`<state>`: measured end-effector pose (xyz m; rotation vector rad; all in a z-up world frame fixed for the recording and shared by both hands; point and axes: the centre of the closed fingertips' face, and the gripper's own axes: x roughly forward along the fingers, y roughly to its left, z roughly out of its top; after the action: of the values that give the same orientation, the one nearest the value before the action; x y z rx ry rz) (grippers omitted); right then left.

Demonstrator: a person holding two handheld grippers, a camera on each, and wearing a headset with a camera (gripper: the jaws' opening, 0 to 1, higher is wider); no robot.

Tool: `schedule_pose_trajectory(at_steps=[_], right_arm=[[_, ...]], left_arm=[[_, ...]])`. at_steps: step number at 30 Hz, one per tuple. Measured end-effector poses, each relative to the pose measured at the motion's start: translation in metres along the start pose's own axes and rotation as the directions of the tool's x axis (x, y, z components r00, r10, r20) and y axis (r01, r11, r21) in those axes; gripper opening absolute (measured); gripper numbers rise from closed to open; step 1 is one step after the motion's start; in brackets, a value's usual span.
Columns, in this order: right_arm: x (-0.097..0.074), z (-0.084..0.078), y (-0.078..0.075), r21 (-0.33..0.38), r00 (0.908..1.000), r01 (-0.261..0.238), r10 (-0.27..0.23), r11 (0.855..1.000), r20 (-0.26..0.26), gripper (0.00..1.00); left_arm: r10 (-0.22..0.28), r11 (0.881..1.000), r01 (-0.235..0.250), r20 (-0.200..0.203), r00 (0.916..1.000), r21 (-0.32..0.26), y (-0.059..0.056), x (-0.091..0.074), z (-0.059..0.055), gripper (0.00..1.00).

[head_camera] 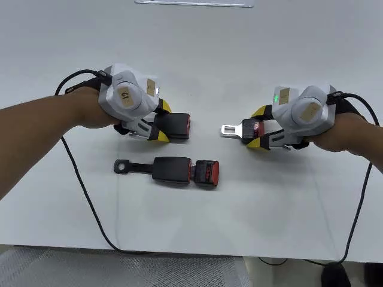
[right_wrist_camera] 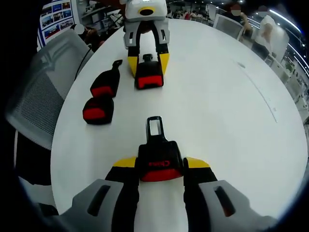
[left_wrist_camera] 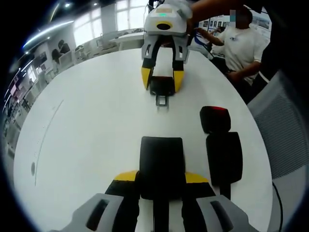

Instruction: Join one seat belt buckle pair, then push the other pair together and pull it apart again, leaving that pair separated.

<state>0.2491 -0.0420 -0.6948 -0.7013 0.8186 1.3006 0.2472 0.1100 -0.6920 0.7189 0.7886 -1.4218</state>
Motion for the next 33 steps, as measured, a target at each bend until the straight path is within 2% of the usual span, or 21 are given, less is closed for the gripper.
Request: schedule_pose_trajectory(at_steps=[9, 26, 33], right_arm=[[0.008, 0.014, 0.001, -0.011, 0.9999, -0.008, 0.008, 1.000, 0.011, 0.35], [0.033, 0.054, 0.009, -0.033, 0.9964, -0.026, 0.029, 0.999, 0.079, 0.35], [0.042, 0.067, 0.007, -0.029, 0.9940, -0.022, 0.025, 0.999, 0.107, 0.35]], left_arm=[[0.002, 1.000, -0.002, 0.001, 1.0000, -0.002, -0.001, -0.002, 0.001, 0.34], [0.002, 1.000, -0.002, -0.001, 1.0000, -0.001, 0.000, -0.001, 0.002, 0.34], [0.001, 1.000, -0.001, -0.003, 1.0000, 0.000, 0.002, 0.001, 0.003, 0.34]])
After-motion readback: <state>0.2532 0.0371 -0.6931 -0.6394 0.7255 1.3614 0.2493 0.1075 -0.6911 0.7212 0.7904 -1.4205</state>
